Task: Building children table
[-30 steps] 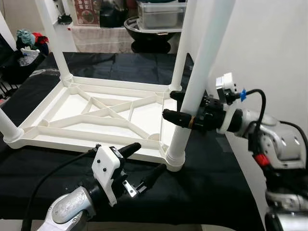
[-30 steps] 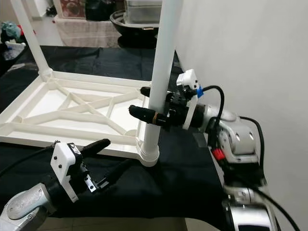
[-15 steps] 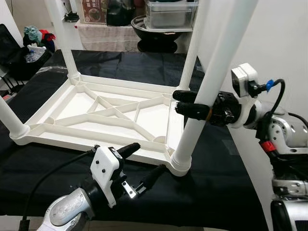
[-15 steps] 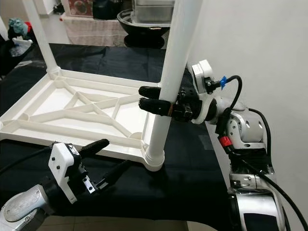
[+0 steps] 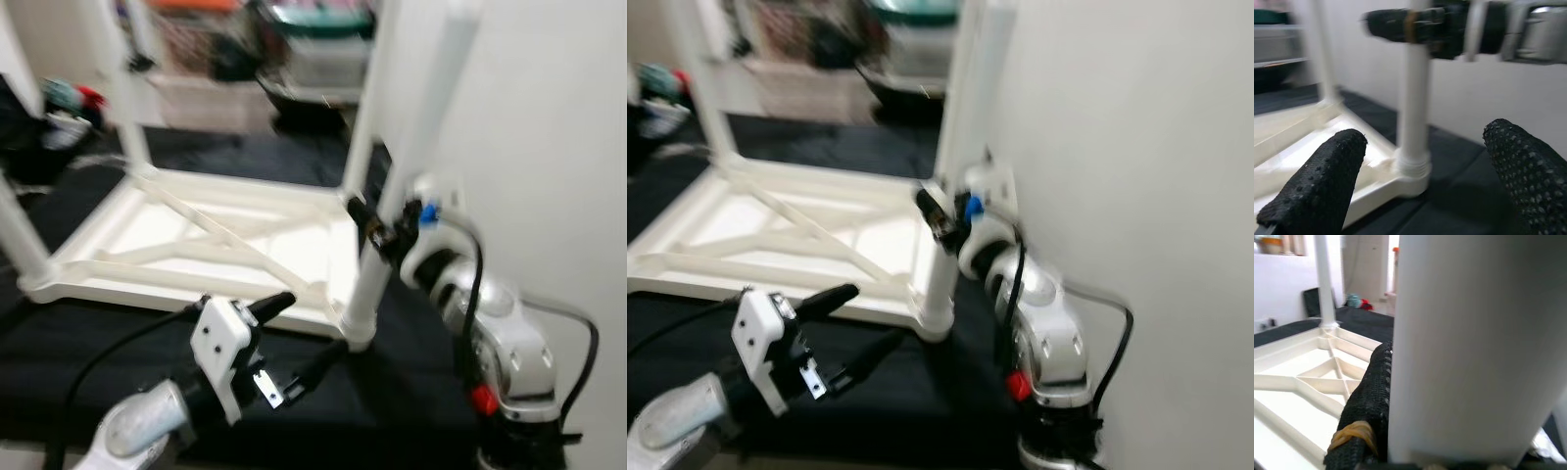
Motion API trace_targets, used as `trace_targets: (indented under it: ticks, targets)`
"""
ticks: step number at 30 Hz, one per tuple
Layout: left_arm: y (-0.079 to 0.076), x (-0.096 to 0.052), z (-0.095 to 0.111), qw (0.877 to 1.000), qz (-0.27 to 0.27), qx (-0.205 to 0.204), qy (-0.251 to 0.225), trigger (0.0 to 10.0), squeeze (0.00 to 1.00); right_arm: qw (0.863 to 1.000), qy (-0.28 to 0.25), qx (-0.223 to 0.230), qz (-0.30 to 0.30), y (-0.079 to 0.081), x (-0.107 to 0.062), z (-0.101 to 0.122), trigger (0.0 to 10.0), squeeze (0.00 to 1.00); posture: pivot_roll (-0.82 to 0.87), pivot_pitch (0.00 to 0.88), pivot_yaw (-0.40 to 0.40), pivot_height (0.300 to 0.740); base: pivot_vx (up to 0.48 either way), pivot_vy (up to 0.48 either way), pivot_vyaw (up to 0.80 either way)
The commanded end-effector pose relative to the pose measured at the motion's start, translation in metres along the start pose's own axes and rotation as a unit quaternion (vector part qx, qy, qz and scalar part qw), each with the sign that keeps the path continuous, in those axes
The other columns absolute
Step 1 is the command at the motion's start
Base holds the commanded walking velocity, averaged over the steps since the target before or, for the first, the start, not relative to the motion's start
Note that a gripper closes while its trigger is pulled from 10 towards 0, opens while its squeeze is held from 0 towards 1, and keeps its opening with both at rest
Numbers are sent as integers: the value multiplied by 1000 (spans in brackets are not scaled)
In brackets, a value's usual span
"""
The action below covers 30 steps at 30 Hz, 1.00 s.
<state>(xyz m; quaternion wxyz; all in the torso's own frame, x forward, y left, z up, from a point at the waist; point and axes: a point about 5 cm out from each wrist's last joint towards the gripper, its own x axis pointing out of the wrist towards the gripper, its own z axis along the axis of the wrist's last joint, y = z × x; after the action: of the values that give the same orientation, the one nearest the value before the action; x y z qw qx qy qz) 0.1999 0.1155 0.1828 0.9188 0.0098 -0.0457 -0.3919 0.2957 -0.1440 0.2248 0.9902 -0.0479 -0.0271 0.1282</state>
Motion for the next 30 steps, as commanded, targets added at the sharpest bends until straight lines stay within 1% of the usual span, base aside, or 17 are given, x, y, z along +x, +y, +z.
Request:
trace_targets:
  ticks: [1,2,5,7,8,10,11,13,14,16,18,19,20,21,23,29,30]
  targets:
    - [1,3,-1,1000,-5,0,1,10000,0,987,149,-41,-39,-10,-8,-53,0,0,-61,72,-86,740,0,0,0]
    - [1,3,-1,1000,-5,0,1,10000,0,987,149,-41,-39,-10,-8,-53,0,0,-61,72,-86,740,0,0,0]
    - [1,7,-2,1000,-10,1,-2,10000,0,989,140,-34,-23,4,6,-47,0,0,-63,58,-88,740,0,0,0]
    - [2,8,-2,1000,-10,1,-3,10000,0,990,137,-22,-12,11,10,-45,0,0,-66,56,-86,740,0,0,0]
    - [2,8,-2,1000,-10,2,-4,10000,0,991,130,-8,-2,16,13,-43,10000,0,-64,57,-86,740,0,0,0]
    - [2,8,-2,1000,-10,2,-4,10000,0,992,126,1,4,19,15,-42,10000,0,-64,57,-86,740,0,0,0]
    - [1,9,-2,1000,-12,1,-3,10000,0,995,75,49,50,33,19,-28,10000,533,-67,56,-80,740,0,0,0]
    - [0,9,-3,1000,-13,1,-2,10000,0,995,53,63,64,36,20,-21,10000,533,-67,56,-80,740,0,0,0]
    - [0,9,-3,1000,-14,1,-2,10000,0,994,22,74,80,34,21,-13,10000,1000,-69,57,-76,740,0,0,0]
    - [0,8,-3,1000,-14,0,-2,10000,0,993,5,77,87,31,21,-9,10000,1000,-71,59,-75,740,0,0,0]
    - [-1,9,-3,1000,-16,-1,-2,10000,0,984,-30,106,140,26,18,1,10000,1000,-68,66,-70,740,0,0,0]
    - [-1,9,-3,1000,-16,-1,-2,10000,0,984,-30,106,140,26,18,1,10000,1000,-68,66,-70,740,0,0,0]
    - [-1,8,-3,1000,-16,-1,-2,10000,0,977,-42,91,186,20,15,6,10000,1000,-69,68,-69,740,0,0,0]
    - [-1,8,-3,1000,-16,-1,-1,10000,0,963,-51,64,257,15,7,12,10000,1000,-68,73,-69,740,0,0,0]
    - [-1,6,-3,1000,-16,-2,2,10000,0,944,-45,31,326,-2,-1,20,10000,1000,-66,76,-70,740,0,0,0]
    - [-2,6,-4,1000,-17,-3,3,10000,0,906,1,-15,423,-24,-14,18,10000,1000,-60,81,-64,740,0,0,0]
    - [-2,6,-4,1000,-17,-3,3,10000,0,906,1,-15,423,-24,-14,18,10000,1000,-60,81,-64,740,0,0,0]
